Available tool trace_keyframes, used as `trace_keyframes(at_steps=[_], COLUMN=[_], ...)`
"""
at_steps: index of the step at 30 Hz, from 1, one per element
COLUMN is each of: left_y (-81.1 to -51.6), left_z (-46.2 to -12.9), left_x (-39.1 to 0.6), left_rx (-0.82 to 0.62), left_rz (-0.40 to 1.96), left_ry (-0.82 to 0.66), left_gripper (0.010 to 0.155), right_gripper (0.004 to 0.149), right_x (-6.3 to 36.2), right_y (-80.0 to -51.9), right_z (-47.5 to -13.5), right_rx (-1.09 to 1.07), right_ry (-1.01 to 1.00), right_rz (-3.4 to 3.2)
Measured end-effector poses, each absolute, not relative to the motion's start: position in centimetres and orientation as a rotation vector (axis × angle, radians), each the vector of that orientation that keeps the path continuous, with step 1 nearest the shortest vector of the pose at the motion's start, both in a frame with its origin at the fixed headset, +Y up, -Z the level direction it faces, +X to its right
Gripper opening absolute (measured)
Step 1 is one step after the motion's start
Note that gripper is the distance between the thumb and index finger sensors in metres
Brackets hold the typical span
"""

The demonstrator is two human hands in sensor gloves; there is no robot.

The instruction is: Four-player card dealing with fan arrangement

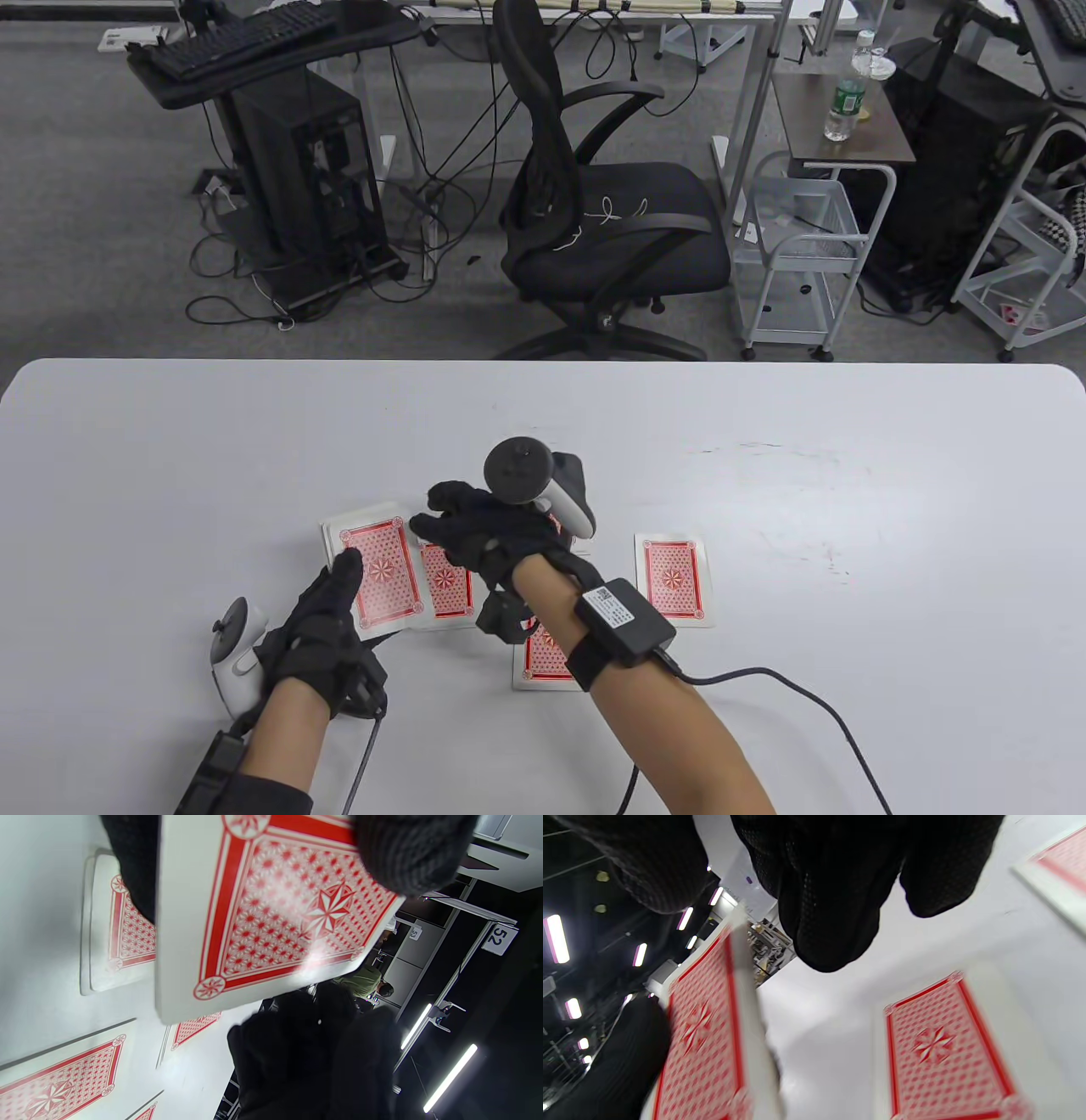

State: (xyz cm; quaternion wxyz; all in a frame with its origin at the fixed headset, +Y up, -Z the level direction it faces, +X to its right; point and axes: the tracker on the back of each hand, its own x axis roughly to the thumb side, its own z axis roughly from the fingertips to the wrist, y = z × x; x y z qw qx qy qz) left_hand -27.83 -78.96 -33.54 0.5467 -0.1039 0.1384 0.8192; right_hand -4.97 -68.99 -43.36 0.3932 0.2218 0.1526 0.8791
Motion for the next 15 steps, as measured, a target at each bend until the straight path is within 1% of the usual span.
trace_keyframes(at_steps=[2,5,7,8,9,10,13,15], left_y=[-78.9,-78.7,-78.8,-78.8,-78.9,-78.9,-78.9,-78.8], left_z=[-33.4,-33.1,-32.9,-33.0,-33.0,-33.1,-33.3,-33.3], left_x=[-27.6,-27.4,-27.4,-27.4,-27.3,-27.2,-26.8,-26.5], left_rx=[-0.234,-0.23,-0.219,-0.23,-0.259,-0.282,-0.288,-0.29], left_rz=[1.936,1.965,1.941,1.944,1.957,1.974,1.983,1.979], left_ry=[0.324,0.321,0.341,0.329,0.315,0.3,0.283,0.274], left_gripper=[0.051,0.051,0.051,0.051,0.052,0.052,0.052,0.052], right_gripper=[0.077,0.066,0.065,0.064,0.063,0.062,0.062,0.063], right_x=[-5.8,-5.9,-5.7,-5.5,-5.1,-4.5,-2.9,-1.3], right_y=[-69.5,-70.2,-70.5,-70.7,-70.9,-71.3,-71.8,-71.6], right_z=[-42.6,-41.9,-42.0,-42.2,-42.5,-42.7,-43.3,-43.6], right_rx=[0.569,0.461,0.475,0.497,0.489,0.456,0.416,0.379], right_ry=[0.356,0.233,0.236,0.232,0.236,0.285,0.383,0.407], right_rz=[2.256,2.276,2.252,2.233,2.202,2.148,2.009,1.958])
